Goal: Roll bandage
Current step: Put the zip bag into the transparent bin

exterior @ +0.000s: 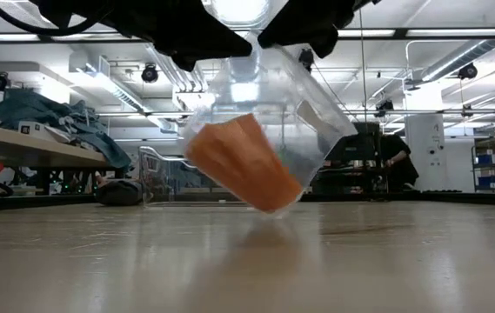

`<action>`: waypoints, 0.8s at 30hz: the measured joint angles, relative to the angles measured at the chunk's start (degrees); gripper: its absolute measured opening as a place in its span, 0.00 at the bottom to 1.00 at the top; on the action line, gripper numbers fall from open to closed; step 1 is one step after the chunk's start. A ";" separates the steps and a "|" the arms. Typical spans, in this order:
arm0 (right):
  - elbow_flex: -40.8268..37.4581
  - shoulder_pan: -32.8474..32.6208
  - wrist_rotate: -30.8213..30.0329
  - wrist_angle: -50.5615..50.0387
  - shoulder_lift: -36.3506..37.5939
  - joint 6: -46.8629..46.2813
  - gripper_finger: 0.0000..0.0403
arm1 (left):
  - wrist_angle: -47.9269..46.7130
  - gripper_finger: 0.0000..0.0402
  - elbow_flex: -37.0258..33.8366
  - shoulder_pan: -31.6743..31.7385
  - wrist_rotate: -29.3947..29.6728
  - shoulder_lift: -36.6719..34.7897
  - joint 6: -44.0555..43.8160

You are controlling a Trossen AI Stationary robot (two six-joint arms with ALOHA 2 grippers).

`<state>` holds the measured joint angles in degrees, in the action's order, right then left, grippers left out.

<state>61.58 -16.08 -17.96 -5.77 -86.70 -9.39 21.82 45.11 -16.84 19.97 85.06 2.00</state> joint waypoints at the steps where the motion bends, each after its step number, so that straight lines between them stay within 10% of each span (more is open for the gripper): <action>1: 0.00 0.00 0.39 -0.17 0.01 -0.25 0.02 | 0.01 0.00 -0.06 0.00 0.00 0.00 0.00; 11: -0.04 0.00 0.35 -2.47 -0.63 -1.46 0.00 | 2.95 0.03 -0.19 0.24 1.53 -0.09 -6.14; 24: -0.04 -0.04 -2.88 -0.98 -0.63 -1.09 0.00 | 2.16 0.35 -0.23 0.24 0.09 -0.30 -10.18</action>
<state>61.54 -16.11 -20.84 -6.76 -87.33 -10.48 23.98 44.88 -16.60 20.06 84.76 -8.18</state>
